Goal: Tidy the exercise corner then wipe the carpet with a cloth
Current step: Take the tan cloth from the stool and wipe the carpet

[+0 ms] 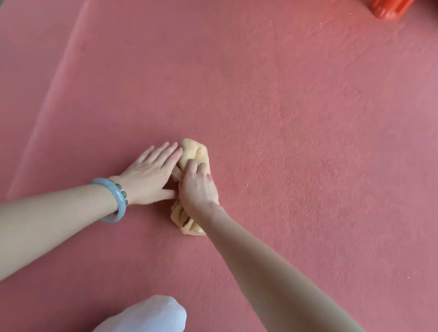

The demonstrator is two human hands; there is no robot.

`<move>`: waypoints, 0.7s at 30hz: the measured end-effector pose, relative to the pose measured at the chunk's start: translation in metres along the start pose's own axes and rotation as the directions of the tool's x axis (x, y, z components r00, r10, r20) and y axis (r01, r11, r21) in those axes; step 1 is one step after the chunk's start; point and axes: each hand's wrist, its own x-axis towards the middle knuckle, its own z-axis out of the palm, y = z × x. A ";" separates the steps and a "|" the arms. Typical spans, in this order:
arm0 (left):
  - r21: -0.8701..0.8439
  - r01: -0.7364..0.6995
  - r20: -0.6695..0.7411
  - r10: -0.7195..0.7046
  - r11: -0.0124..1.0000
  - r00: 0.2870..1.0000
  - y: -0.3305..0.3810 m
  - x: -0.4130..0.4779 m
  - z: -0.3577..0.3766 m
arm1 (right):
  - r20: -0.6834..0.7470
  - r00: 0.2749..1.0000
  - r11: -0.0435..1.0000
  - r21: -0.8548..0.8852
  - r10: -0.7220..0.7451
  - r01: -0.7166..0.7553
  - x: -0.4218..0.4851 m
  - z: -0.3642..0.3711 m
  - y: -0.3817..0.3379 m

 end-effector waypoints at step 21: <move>-0.222 0.178 -0.084 -0.201 0.959 0.976 -0.067 0.047 0.049 | -0.097 0.670 0.673 0.211 0.736 -0.709 0.011 -0.083 0.175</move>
